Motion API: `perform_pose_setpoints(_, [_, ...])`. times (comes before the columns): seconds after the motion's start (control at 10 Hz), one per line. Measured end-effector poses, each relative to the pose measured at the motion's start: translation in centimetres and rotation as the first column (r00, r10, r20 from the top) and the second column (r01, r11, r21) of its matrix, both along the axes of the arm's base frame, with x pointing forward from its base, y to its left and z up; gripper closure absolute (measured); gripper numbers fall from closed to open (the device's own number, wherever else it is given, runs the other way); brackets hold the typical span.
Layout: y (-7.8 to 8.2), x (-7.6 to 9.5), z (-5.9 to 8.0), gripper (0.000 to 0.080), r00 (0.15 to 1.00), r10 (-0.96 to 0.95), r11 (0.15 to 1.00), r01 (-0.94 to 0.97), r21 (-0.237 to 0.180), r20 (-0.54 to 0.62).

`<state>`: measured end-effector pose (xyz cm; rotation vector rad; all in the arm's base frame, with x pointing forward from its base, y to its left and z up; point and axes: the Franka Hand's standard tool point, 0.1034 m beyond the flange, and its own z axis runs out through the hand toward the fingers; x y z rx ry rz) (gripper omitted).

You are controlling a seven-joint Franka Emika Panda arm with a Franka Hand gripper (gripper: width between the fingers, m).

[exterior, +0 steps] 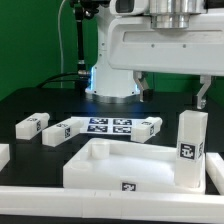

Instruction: Assemble desk

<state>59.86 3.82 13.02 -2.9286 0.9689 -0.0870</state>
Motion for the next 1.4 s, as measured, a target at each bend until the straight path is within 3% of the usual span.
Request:
perform_pose_setpoints(0.1, [-0.2, -2.3, -0.1, 0.0151, 1.000, -0.001, 1.000, 0.001, 0.004, -0.019])
perform_pose_setpoints(0.3, [-1.6, -4.8, -0.4, 0.0151, 0.998, 0.067, 0.998, -0.067, 0.001, 0.002])
perform_pose_setpoints(0.4, [-2.3, -5.3, -1.0, 0.0151, 0.996, 0.089, 0.996, -0.089, -0.001, 0.005])
perform_pose_setpoints(0.8, [-2.0, -5.4, -1.2, 0.0151, 0.996, 0.091, 0.996, -0.091, -0.001, 0.007])
perform_pose_setpoints(0.9, [-2.4, -6.6, -2.5, 0.0151, 0.997, 0.076, 0.997, -0.076, -0.009, 0.026])
perform_pose_setpoints(1.1, [-2.2, -10.8, -5.4, 0.0151, 0.997, 0.077, 0.997, -0.077, -0.013, -0.027])
perform_pose_setpoints(1.3, [-1.9, -12.0, -7.5, 0.0151, 0.995, 0.091, 0.995, -0.091, -0.026, -0.034])
perform_pose_setpoints(1.4, [-2.0, -12.0, -7.4, 0.0151, 0.994, 0.097, 0.995, -0.098, -0.020, -0.051])
